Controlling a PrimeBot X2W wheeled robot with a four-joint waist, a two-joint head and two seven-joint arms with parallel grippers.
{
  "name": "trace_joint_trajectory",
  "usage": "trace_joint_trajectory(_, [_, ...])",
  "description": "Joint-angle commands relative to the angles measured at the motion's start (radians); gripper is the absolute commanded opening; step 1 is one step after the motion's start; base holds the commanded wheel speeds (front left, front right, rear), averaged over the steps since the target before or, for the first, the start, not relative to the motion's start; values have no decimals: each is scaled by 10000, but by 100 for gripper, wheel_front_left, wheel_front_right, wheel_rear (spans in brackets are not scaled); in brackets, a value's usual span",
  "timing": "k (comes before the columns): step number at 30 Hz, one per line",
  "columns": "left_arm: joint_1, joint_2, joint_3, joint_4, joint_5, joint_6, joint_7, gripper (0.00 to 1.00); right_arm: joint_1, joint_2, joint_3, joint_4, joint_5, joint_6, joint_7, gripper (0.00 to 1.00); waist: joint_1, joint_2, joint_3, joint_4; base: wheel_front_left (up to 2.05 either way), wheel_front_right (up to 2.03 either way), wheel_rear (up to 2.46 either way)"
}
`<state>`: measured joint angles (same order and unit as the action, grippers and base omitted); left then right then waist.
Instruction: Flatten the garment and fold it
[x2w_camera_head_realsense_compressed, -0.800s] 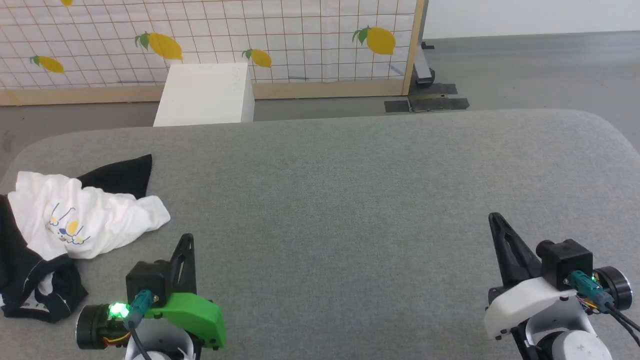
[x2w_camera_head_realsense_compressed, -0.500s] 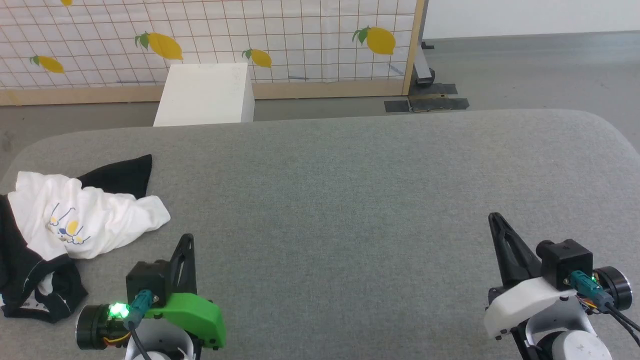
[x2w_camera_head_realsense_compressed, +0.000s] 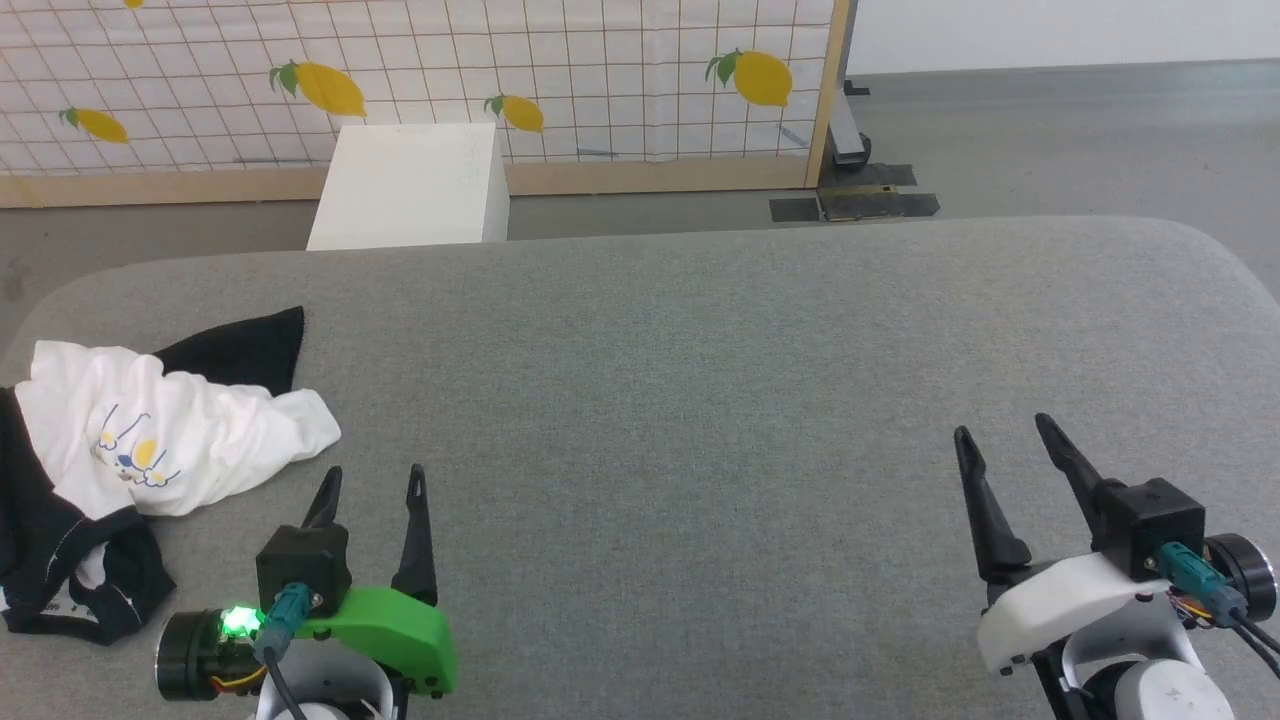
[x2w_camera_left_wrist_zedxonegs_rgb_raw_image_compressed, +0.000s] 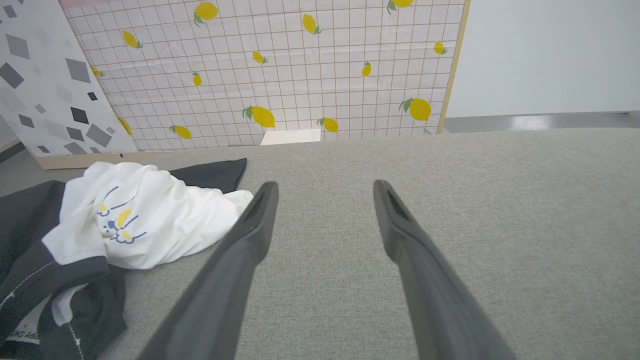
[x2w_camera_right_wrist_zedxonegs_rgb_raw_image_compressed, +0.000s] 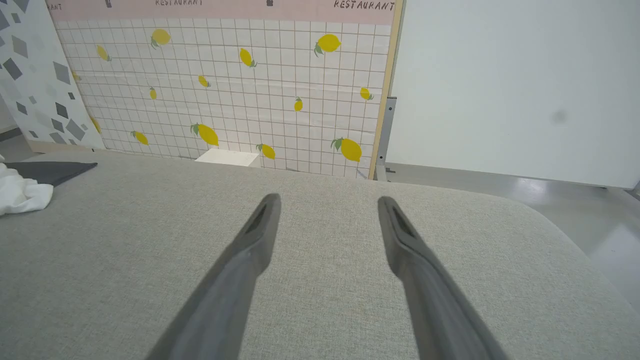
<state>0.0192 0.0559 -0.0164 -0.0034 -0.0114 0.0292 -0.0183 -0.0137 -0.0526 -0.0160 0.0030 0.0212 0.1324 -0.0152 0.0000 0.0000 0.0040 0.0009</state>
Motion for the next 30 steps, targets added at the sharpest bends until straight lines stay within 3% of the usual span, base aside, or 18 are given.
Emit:
trace_joint_trajectory(1, [-107,29,-67,-6,68,113,-104,100,29,3,-76,-114,132,-2,-122,100,0,0,12,9,0,0,0])
trace_joint_trajectory(14, [-241,196,-318,-84,93,652,-368,100,65,5,-220,-284,293,-4,-388,100,0,0,80,249,0,0,0])
trace_joint_trajectory(30, [-369,378,-528,-344,-9,1343,-699,100,108,8,-296,-582,501,-6,-721,100,0,0,208,1097,0,0,0])
